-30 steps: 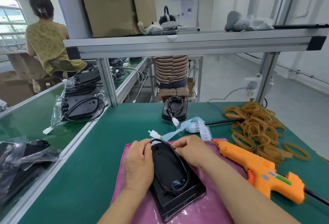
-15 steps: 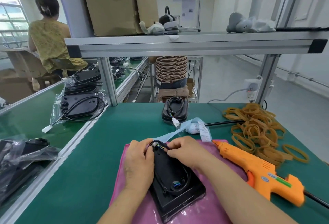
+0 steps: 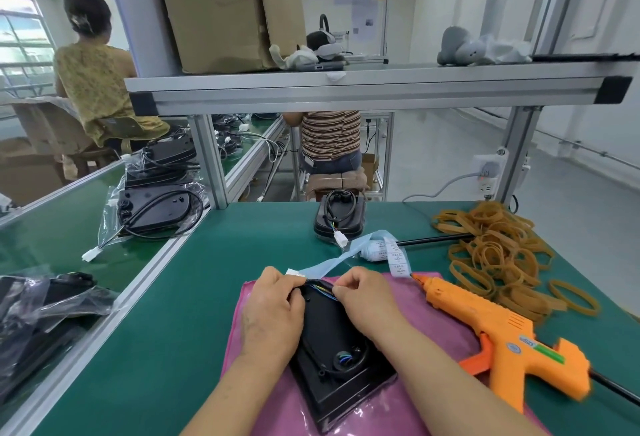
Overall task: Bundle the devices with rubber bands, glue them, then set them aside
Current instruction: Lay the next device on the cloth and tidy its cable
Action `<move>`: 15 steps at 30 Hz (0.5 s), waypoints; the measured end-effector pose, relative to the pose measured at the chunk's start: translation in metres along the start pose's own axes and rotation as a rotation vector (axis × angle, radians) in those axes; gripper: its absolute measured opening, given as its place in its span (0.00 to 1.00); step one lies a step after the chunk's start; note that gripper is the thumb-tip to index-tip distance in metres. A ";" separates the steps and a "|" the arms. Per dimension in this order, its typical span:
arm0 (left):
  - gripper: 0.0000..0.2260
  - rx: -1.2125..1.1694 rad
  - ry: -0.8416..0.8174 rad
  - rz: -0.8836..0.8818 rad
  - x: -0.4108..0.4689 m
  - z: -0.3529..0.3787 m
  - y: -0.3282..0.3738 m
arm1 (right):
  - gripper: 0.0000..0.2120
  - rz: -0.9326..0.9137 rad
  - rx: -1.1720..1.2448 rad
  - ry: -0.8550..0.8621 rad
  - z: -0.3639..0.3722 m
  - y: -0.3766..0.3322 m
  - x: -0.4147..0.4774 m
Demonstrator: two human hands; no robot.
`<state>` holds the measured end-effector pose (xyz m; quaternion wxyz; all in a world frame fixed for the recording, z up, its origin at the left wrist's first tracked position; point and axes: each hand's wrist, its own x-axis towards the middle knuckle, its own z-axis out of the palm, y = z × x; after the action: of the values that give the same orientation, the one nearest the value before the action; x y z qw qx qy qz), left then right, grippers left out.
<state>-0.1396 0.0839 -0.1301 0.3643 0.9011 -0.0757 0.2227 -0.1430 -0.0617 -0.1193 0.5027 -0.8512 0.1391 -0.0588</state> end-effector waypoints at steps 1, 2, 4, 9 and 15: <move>0.10 -0.013 -0.010 -0.006 0.001 0.000 0.000 | 0.06 -0.002 -0.030 0.008 0.001 0.000 0.000; 0.10 -0.018 -0.019 -0.018 0.001 0.001 0.000 | 0.06 -0.004 -0.051 0.012 0.002 0.000 0.001; 0.09 -0.006 -0.016 -0.057 0.002 0.002 0.002 | 0.07 -0.007 -0.055 0.014 0.002 0.000 0.001; 0.08 0.080 -0.048 -0.111 0.003 0.000 0.006 | 0.09 -0.030 -0.015 0.014 0.002 0.002 0.000; 0.08 0.557 -0.194 -0.015 0.012 -0.007 0.018 | 0.07 -0.184 -0.498 -0.011 -0.003 -0.017 -0.005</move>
<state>-0.1365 0.0755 -0.1088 0.0956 0.9840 -0.0391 0.1451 -0.1457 -0.0543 -0.1027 0.2712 -0.9580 0.0687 -0.0636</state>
